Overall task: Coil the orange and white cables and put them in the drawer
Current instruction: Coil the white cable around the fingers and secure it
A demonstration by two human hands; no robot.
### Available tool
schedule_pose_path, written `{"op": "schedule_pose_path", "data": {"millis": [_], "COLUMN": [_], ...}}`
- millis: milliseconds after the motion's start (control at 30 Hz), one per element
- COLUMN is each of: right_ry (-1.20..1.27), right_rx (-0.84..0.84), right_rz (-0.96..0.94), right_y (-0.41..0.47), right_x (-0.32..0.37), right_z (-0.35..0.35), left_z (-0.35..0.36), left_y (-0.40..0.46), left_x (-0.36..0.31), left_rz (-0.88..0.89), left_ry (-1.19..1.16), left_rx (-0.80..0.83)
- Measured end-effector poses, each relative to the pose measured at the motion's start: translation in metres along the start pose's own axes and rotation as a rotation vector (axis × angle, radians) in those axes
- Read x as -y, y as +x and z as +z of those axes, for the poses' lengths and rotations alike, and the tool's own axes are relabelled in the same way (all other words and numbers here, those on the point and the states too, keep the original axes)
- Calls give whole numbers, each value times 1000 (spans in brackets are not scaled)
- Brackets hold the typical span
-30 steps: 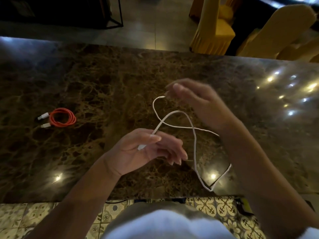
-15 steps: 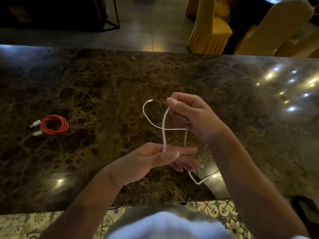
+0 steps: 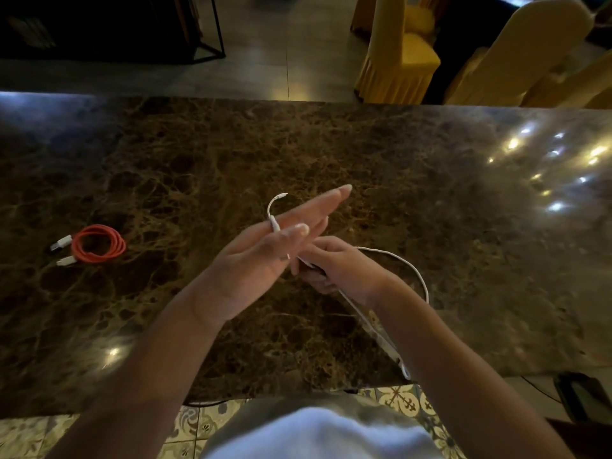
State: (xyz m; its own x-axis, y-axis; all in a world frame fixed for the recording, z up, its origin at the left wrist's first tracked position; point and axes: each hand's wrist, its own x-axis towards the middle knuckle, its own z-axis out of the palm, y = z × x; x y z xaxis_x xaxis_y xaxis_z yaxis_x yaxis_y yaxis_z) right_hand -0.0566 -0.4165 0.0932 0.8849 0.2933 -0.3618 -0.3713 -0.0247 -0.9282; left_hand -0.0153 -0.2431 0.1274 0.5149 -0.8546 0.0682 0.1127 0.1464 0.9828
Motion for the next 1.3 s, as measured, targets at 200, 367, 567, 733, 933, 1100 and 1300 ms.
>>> {"op": "schedule_pose_path", "data": {"millis": [200, 367, 567, 733, 933, 1100, 1300], "right_ry": [107, 105, -291, -561, -590, -572, -733], "right_rx": [8, 9, -11, 66, 30, -141, 147], "right_rz": [125, 256, 259, 135, -70, -194, -258], "right_y": [-6, -13, -29, -47, -54, -58, -60], "right_x": [-13, -18, 2, 29, 51, 67, 65], "right_z": [4, 1, 2, -2, -7, -28, -30], "left_z": [-18, -34, -48, -57, -37, -14, 1], "left_y": [1, 3, 2, -1, -3, -5, 5], "left_x": [-2, 6, 40, 55, 65, 61, 64], "left_rz": [61, 37, -33, -70, -186, -232, -389], "left_ry": [-77, -112, -79, -186, -36, -75, 139], "left_rx": [-114, -193, -310, -359, -187, -123, 123]}}
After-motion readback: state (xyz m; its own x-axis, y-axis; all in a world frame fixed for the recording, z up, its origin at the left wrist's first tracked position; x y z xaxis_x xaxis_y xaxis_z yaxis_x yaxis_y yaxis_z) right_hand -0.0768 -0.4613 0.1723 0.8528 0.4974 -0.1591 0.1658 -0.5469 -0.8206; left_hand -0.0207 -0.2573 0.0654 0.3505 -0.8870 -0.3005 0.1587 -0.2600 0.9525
